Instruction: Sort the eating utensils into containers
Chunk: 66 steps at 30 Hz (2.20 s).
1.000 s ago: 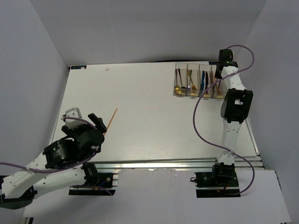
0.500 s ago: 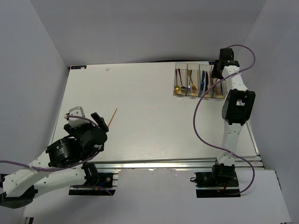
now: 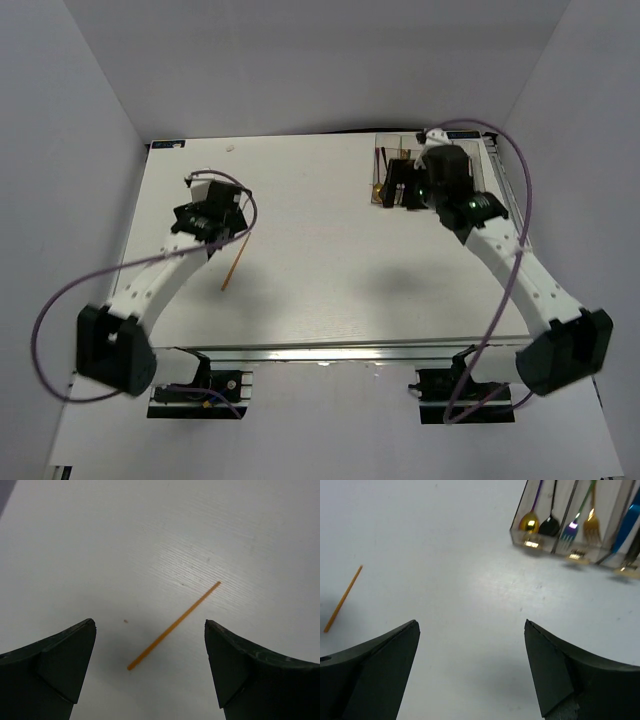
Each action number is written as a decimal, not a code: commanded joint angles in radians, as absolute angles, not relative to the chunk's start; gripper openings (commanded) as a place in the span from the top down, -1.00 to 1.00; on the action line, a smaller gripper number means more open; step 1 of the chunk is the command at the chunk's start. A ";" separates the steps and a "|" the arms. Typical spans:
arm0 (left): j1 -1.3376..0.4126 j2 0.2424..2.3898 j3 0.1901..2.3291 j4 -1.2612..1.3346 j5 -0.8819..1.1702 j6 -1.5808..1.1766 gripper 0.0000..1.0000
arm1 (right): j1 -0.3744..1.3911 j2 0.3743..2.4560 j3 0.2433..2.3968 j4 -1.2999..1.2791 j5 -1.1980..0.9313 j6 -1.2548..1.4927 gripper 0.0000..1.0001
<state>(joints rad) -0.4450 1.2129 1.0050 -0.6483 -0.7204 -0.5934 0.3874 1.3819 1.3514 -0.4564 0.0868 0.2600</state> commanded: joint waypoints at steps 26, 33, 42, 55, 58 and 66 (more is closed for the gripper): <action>-0.259 1.568 0.819 -0.494 -0.295 -0.543 -0.39 | 0.534 0.960 0.801 -0.295 -0.130 0.411 -0.79; -0.261 1.588 0.715 -0.442 -0.226 -0.595 0.48 | 0.551 0.954 0.790 -0.258 -0.100 0.474 -0.79; -0.403 1.497 0.562 -0.322 -0.127 -0.684 1.00 | 0.551 1.028 0.641 0.030 -0.276 0.586 -0.79; -0.600 1.091 0.400 -0.072 -0.026 -0.822 1.00 | 0.689 1.507 0.681 0.399 -0.330 0.819 -0.77; -0.607 1.066 0.377 -0.028 0.000 -0.825 1.00 | 0.750 1.595 0.750 0.408 -0.298 0.845 -0.77; -0.612 1.040 0.357 -0.015 0.051 -0.815 1.00 | 0.863 1.742 0.864 0.482 -0.287 0.887 -0.76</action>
